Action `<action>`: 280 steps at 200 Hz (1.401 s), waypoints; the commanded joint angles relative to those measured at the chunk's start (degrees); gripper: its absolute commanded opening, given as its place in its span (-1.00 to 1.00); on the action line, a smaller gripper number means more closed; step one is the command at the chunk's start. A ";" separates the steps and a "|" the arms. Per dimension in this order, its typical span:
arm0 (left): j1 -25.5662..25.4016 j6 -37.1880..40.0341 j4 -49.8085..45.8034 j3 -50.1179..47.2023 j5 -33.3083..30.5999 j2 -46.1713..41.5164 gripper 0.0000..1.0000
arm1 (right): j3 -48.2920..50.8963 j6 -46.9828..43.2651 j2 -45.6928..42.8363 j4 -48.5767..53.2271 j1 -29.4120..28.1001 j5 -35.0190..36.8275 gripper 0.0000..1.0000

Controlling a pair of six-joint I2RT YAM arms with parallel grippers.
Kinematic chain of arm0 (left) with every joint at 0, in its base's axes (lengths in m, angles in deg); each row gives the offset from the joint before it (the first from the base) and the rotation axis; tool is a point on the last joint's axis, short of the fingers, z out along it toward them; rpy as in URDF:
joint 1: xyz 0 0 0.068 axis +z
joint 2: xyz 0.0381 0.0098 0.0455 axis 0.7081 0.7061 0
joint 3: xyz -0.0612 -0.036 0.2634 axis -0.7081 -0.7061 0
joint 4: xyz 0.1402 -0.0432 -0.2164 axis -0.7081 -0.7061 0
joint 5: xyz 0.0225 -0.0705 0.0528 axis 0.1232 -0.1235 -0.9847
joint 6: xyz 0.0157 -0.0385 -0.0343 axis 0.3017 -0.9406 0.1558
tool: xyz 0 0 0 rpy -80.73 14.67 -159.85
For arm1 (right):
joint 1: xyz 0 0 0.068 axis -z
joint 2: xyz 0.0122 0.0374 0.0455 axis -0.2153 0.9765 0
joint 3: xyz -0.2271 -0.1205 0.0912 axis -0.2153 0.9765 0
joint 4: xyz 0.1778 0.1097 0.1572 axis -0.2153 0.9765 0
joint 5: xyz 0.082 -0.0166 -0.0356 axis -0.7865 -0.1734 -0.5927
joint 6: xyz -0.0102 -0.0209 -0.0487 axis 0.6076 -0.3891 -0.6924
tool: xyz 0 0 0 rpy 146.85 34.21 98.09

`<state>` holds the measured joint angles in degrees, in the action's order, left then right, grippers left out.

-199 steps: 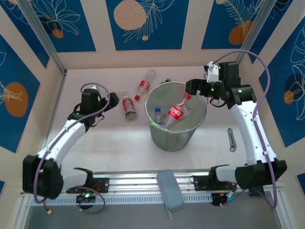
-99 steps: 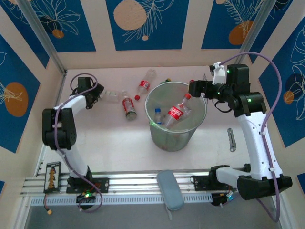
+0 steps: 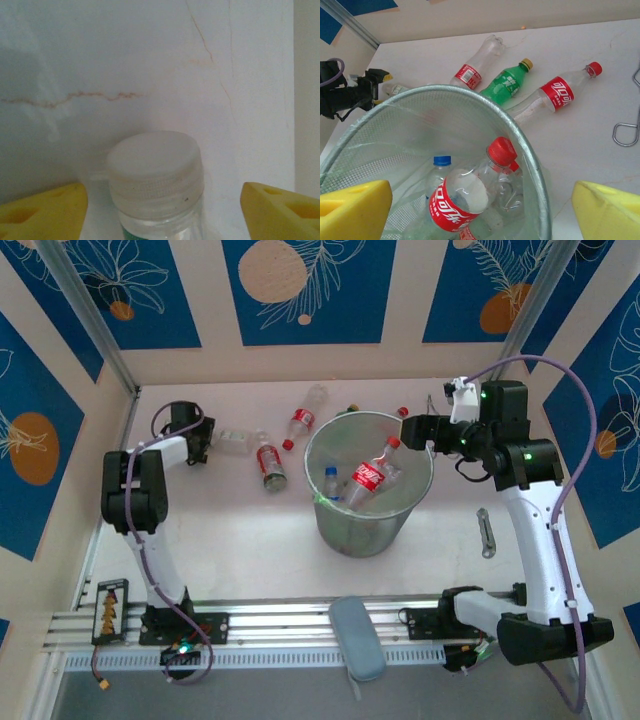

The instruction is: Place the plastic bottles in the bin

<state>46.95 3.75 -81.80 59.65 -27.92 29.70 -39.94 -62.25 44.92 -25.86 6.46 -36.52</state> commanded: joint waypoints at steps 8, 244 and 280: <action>-0.20 -3.33 1.45 -2.27 -1.30 0.63 0.42 | 0.64 -0.87 -0.01 0.17 0.35 0.11 0.86; -0.18 10.93 6.64 -8.03 13.29 -20.97 -0.14 | -9.96 1.43 5.41 0.16 -6.07 -1.75 0.84; -0.36 18.79 1.41 -6.73 19.64 -27.73 -0.20 | -16.97 0.21 11.57 0.25 -13.86 -0.41 0.84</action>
<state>46.84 14.39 -75.40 50.87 -15.38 6.58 -52.18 -61.33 52.95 -25.23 -3.05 -36.87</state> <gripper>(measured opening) 0.422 0.922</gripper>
